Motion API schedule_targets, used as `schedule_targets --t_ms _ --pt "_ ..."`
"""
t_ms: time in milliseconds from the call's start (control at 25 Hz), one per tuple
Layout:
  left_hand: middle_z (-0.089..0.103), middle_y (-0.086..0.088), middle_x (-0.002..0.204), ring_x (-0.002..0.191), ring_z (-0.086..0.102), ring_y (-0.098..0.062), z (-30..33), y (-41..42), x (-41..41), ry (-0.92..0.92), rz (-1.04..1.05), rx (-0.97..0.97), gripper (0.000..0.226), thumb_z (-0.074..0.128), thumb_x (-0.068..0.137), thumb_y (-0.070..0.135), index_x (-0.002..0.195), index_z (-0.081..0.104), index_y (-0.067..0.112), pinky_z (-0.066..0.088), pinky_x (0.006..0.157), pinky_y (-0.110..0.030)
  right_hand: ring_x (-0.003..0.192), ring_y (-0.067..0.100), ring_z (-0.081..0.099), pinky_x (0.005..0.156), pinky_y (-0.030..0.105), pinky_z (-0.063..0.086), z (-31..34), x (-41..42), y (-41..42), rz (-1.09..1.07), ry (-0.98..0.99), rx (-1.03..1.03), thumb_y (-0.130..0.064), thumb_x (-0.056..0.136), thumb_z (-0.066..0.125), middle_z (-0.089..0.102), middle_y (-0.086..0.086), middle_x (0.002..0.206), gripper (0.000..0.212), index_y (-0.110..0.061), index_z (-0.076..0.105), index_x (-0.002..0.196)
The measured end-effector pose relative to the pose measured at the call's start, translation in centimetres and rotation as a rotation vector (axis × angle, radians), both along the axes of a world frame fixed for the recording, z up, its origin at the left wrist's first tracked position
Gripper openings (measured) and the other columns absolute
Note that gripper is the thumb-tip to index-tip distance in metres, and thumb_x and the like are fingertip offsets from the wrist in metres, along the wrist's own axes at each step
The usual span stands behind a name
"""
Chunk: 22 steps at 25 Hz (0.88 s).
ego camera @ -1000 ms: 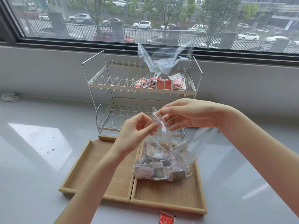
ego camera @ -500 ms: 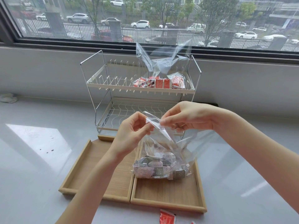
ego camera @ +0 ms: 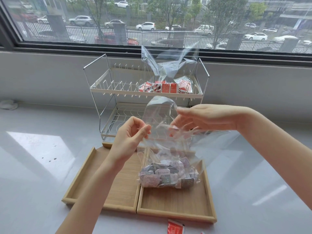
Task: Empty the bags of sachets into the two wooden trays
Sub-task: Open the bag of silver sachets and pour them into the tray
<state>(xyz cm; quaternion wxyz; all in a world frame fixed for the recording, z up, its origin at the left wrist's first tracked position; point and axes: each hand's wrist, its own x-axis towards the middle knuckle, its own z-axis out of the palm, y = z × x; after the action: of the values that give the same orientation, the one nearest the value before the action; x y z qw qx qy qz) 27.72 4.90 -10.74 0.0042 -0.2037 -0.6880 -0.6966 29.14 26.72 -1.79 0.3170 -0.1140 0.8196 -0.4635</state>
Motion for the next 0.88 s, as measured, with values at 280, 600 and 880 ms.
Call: schedule_targets --t_ms 280,600,880 --pt "0.059 0.016 0.056 0.056 0.052 0.003 0.4 0.0 -0.4 0.020 -0.046 -0.025 0.016 0.057 0.074 0.031 0.073 0.048 0.018 0.043 0.059 -0.007 0.056 -0.006 0.059 0.056 0.006 0.047 3.5 -0.1 1.9 -0.118 0.488 0.085 -0.034 0.074 0.067 0.069 -0.014 0.059 0.009 -0.029 0.073 0.071" --pt "0.058 0.016 0.058 0.056 0.052 0.001 0.1 -0.6 -1.0 0.071 -0.020 -0.049 0.011 0.053 0.086 0.015 0.077 0.051 0.021 0.042 0.057 -0.008 0.071 -0.004 0.061 0.073 0.013 0.051 2.2 0.6 4.1 -0.061 0.305 0.305 -0.046 0.082 0.053 0.066 -0.016 0.067 0.032 -0.021 0.071 0.089" --pt "0.056 0.013 0.061 0.056 0.051 0.001 0.3 -0.1 -1.8 0.097 0.009 -0.068 0.016 0.052 0.088 0.014 0.077 0.051 0.024 0.042 0.056 -0.008 0.058 -0.007 0.054 0.060 0.002 0.041 3.6 0.3 4.7 -0.174 0.544 0.189 -0.037 0.078 0.064 0.063 -0.017 0.060 0.017 -0.023 0.070 0.070"
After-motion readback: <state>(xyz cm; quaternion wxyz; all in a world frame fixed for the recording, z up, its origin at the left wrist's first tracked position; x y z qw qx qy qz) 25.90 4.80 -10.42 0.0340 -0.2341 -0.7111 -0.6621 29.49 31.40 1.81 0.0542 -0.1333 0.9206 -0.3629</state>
